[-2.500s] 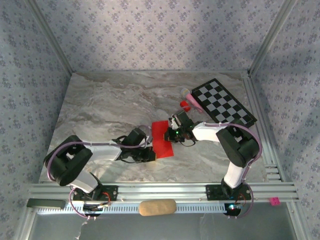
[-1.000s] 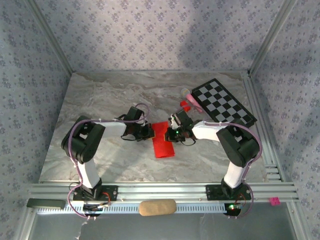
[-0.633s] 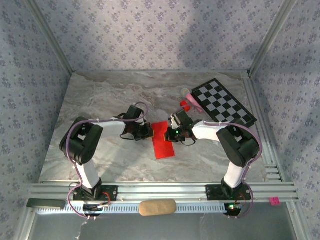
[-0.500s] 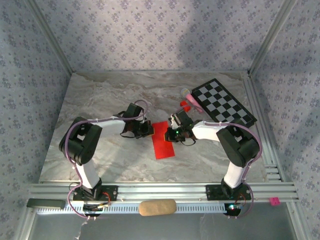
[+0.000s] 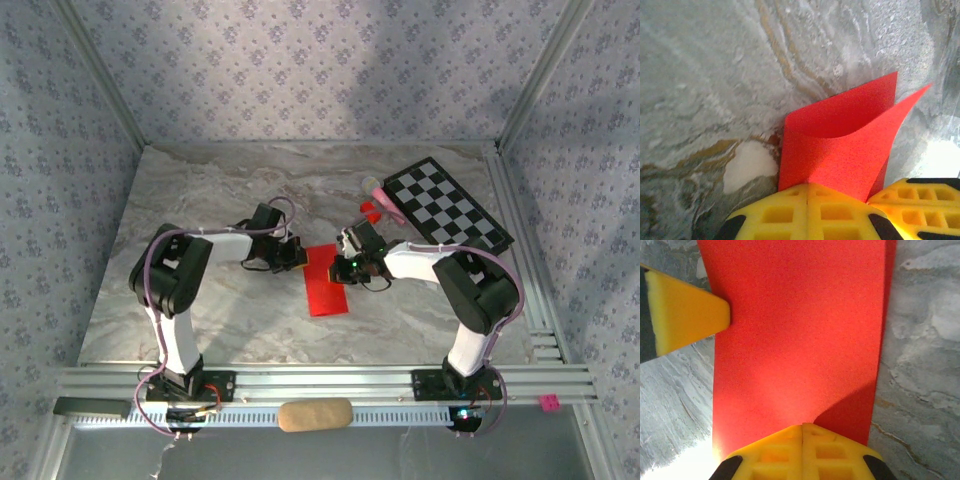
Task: Fold a paper plane with a square sheet of paper (pick it up from the middle)
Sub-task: First fold the square sheet of paper in half at the center of the table.
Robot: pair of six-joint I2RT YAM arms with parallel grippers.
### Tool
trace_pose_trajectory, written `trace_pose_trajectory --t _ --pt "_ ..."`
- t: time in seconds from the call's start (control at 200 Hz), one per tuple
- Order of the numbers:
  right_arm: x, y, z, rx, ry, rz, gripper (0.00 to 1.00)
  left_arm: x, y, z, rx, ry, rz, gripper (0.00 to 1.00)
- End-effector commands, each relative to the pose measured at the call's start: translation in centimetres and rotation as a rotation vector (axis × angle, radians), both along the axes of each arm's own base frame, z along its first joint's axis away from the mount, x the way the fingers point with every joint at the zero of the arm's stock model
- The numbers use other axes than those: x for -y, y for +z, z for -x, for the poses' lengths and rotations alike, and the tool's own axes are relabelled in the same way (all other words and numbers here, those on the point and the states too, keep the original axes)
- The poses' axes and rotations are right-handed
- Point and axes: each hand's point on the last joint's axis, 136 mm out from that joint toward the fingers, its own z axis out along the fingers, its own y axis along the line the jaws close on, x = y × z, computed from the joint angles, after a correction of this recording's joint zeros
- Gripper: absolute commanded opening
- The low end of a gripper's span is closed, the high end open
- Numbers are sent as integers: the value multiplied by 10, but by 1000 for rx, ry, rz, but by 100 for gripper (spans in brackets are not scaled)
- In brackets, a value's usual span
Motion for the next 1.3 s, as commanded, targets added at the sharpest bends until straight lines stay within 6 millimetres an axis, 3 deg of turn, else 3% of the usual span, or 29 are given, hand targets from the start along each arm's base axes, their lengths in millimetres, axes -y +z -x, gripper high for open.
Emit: trace_pose_trajectory --t 0.0,0.15,0.3,0.425,0.59,0.865,1.299 --pt "37 -46 36 -140 -11 181 0 -12 -17 2 -52 29 -63 0" --pt "37 -45 34 -137 -17 177 0 0 20 -10 13 12 8 0" --pt "37 -44 33 -137 -19 175 0 8 39 -16 43 -10 44 0" --pt "37 -44 33 -136 -17 174 0 12 37 -18 34 -23 82 0" --pt "39 -45 34 -139 -16 176 0 11 16 -18 -10 -26 59 0" --pt "41 -48 36 -144 -16 179 0 -18 -17 -27 -47 62 -44 0" --pt "43 -46 39 -147 -4 180 0 -38 -9 -57 -24 203 -47 0"
